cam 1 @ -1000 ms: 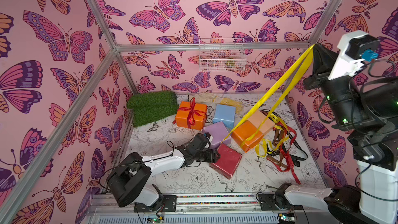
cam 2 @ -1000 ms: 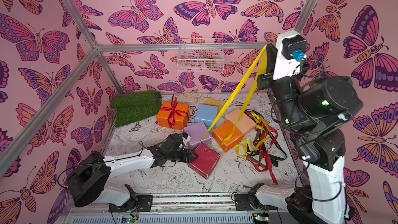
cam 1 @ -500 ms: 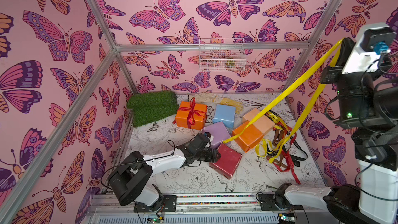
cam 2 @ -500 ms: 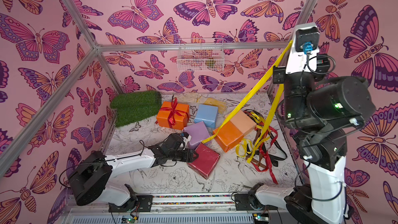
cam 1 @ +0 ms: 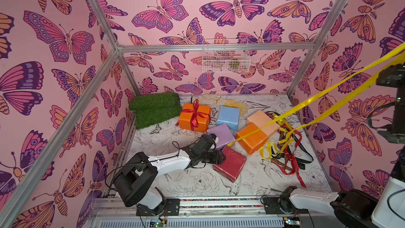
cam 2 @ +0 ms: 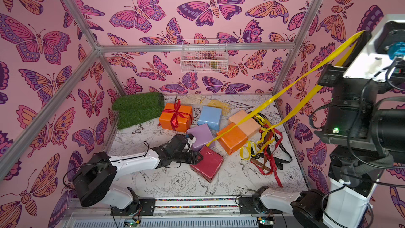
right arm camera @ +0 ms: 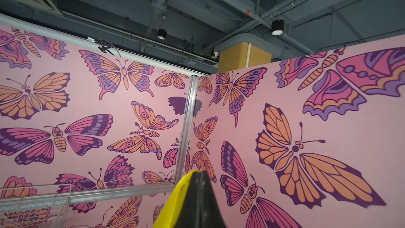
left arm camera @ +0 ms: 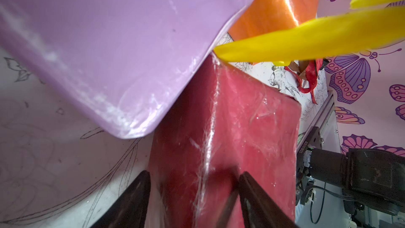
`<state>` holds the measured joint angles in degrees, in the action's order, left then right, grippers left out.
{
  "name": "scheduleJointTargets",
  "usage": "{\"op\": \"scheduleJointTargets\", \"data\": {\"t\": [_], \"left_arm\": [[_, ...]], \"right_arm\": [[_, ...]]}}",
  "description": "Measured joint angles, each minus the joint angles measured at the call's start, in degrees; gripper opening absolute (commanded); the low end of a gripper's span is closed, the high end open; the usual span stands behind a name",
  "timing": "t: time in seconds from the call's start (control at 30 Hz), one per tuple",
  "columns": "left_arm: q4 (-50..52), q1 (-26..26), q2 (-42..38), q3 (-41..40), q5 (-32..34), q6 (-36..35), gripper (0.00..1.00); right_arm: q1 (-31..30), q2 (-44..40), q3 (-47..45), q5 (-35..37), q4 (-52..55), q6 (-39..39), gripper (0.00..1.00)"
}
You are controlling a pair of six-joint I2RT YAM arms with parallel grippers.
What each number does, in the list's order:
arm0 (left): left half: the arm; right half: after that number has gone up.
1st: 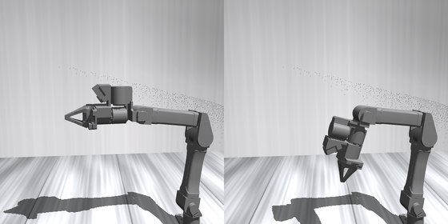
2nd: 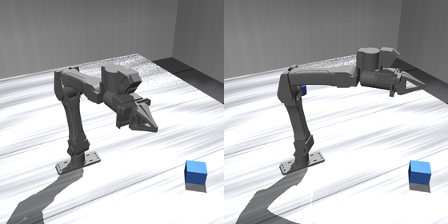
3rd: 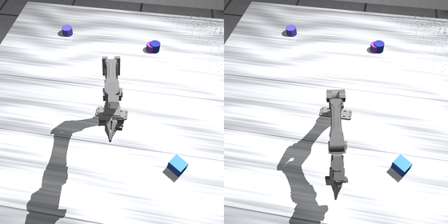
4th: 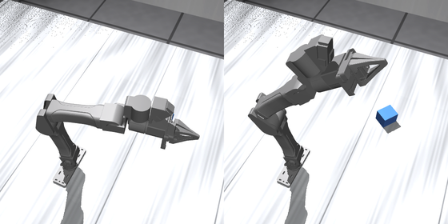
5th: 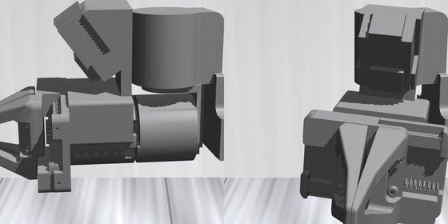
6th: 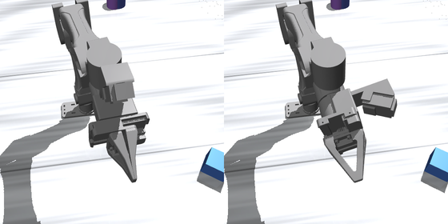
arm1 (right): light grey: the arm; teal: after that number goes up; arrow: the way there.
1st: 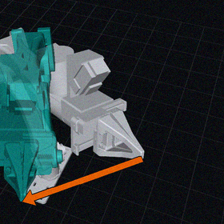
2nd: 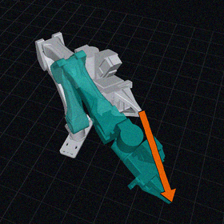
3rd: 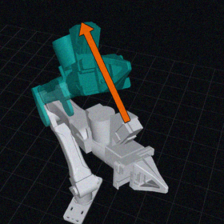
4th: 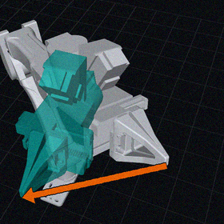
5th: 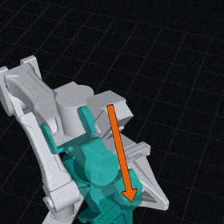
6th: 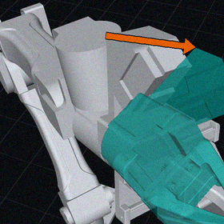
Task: Untie the ribbon bows on the gift boxes
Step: Pull the ribbon from the gift box, then place the ribbon at the center of the board.
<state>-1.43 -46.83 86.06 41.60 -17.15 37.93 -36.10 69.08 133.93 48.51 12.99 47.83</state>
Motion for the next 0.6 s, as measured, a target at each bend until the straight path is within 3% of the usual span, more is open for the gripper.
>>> {"op": "scheduleJointTargets", "data": {"t": [0.27,0.43,0.53,0.6], "left_arm": [[0.0,0.0,0.0,-0.02,0.02,0.0,0.66],[0.0,0.0,0.22,0.04,-0.02,0.0,0.66],[-0.02,0.0,0.26,0.04,-0.2,-0.11,0.66],[-0.02,0.0,0.26,0.04,-0.24,-0.37,0.66]], "right_arm": [[0.0,-0.52,-10.12,2.54,-1.88,1.53,0.0],[0.61,-6.34,-27.23,5.51,-2.45,-3.3,0.0],[6.51,-8.83,-35.08,5.07,2.38,-11.72,0.0],[16.59,-8.79,-36.92,0.33,8.37,-20.48,0.0]]}}
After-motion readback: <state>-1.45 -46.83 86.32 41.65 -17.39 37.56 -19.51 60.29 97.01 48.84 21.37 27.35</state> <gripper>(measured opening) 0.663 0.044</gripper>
